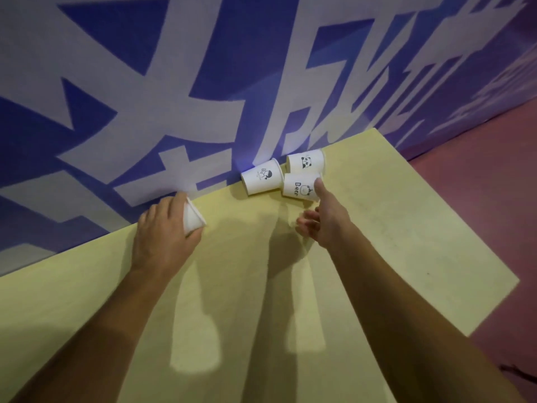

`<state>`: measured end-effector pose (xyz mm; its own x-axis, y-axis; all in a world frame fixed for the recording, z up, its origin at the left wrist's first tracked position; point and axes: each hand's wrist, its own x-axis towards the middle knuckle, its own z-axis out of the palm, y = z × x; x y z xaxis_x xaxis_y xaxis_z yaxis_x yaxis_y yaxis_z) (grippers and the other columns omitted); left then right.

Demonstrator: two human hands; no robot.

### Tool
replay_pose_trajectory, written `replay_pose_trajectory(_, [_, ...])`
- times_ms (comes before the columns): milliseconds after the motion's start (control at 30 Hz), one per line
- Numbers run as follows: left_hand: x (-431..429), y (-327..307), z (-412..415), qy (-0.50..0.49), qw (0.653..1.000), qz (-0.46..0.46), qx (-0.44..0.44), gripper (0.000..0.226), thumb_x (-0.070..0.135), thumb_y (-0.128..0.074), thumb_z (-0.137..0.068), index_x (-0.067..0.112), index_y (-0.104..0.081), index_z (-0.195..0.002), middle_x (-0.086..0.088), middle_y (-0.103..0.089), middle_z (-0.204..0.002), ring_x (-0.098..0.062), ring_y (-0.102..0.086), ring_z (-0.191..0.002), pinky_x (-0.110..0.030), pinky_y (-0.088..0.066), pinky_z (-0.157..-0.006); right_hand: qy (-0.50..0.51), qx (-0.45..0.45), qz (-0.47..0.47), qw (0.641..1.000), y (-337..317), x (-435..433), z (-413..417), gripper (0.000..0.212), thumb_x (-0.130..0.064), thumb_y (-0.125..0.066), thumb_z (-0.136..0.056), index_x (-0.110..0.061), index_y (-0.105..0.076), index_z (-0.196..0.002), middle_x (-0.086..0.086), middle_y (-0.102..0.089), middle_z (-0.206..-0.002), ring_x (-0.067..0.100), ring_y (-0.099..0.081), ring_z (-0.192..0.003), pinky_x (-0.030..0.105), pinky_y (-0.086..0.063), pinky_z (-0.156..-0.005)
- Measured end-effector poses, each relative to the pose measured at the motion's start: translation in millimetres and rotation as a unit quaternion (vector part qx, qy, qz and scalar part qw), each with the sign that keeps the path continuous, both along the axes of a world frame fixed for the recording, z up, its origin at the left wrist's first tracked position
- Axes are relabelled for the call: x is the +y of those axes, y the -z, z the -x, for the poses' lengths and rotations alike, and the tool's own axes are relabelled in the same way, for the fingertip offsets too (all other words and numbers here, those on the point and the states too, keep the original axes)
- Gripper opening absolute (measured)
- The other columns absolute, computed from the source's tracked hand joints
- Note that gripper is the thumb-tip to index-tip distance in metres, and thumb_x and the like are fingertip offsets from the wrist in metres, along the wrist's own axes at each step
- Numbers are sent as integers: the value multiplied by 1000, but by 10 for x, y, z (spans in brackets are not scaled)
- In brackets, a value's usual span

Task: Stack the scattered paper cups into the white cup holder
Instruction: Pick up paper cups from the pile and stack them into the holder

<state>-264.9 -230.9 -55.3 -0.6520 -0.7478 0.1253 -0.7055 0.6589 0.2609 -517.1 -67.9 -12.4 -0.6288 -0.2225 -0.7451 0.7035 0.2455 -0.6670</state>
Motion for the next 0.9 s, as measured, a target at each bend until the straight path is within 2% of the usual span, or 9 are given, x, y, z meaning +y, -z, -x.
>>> replay_pose_trajectory(133, [208, -278, -62, -62, 985, -121, 109, 75, 39, -85, -81, 15, -47, -142, -12, -55, -131, -31, -58, -111, -45, -56, -84, 3, 7, -24, 1000, 76, -334, 191, 62, -76, -67, -81, -17, -66, -102, 8, -58, -95, 26, -58, -83, 47, -60, -85])
replay_pose_trajectory(233, [484, -464, -200, -129, 941, -221, 220, 75, 38, -86, -81, 24, -44, -141, 3, -54, -132, -20, -55, -113, -35, -50, -81, 20, 24, -28, 999, 132, -447, 262, 49, -70, -67, -84, -22, -64, -98, 9, -68, -107, 28, -68, -89, 53, -61, -83])
replay_pose_trajectory(333, [651, -498, -419, -143, 915, -260, 274, 75, 40, -89, -77, 28, -45, -137, 9, -56, -130, -19, -56, -113, -32, -47, -80, 21, 58, -38, 997, 141, -410, 267, 41, -64, -68, -84, -24, -63, -94, 9, -71, -108, 30, -71, -88, 51, -62, -82])
replay_pose_trajectory(433, [719, -504, -680, -158, 885, -292, 327, 78, 60, -88, -69, 36, -47, -131, 9, -61, -130, -19, -61, -116, -31, -50, -79, 32, 125, -77, 989, 91, -262, 144, 59, -66, -78, -68, -18, -64, -98, 6, -71, -107, 29, -73, -90, 47, -64, -83])
replay_pose_trajectory(500, [750, -543, -875, -169, 865, -299, 366, 78, 77, -76, -67, 40, -46, -129, 9, -63, -128, -20, -65, -114, -41, -54, -85, 19, 225, -116, 967, -21, -142, -75, 77, -68, -83, -62, -13, -62, -112, 3, -68, -107, 23, -71, -91, 41, -63, -81])
replay_pose_trajectory(633, [798, -614, -1314, -177, 829, -297, 439, 57, 88, -57, -76, 57, -46, -122, -3, -64, -128, -24, -65, -109, -44, -55, -86, -124, 414, -84, 898, -373, 142, -854, 57, -52, -84, -81, -23, -55, -121, -17, -63, -103, -1, -64, -91, 7, -47, -66])
replay_pose_trajectory(733, [829, -696, -1706, -172, 809, -283, 485, 42, 71, -61, -83, 61, -46, -122, 12, -62, -122, -11, -61, -105, -27, -51, -87, -219, 453, 0, 864, -555, 267, -1500, 54, -48, -87, -79, -31, -57, -120, -20, -67, -108, -2, -65, -100, 12, -53, -75])
replay_pose_trajectory(800, [847, -745, -2025, -171, 812, -272, 488, 40, 63, -60, -84, 62, -48, -122, 20, -64, -119, -7, -61, -103, -30, -48, -87, -275, 460, 43, 843, -654, 269, -1955, 53, -52, -83, -77, -38, -57, -121, -24, -66, -113, 0, -64, -105, 12, -51, -79])
replay_pose_trajectory(900, [849, -823, -2619, -166, 808, -262, 501, 45, 77, -60, -84, 63, -48, -125, 23, -62, -126, -9, -61, -109, -37, -48, -91, -331, 469, 95, 813, -816, 182, -2740, 52, -56, -75, -74, -45, -55, -121, -29, -63, -119, 0, -62, -110, 9, -47, -80])
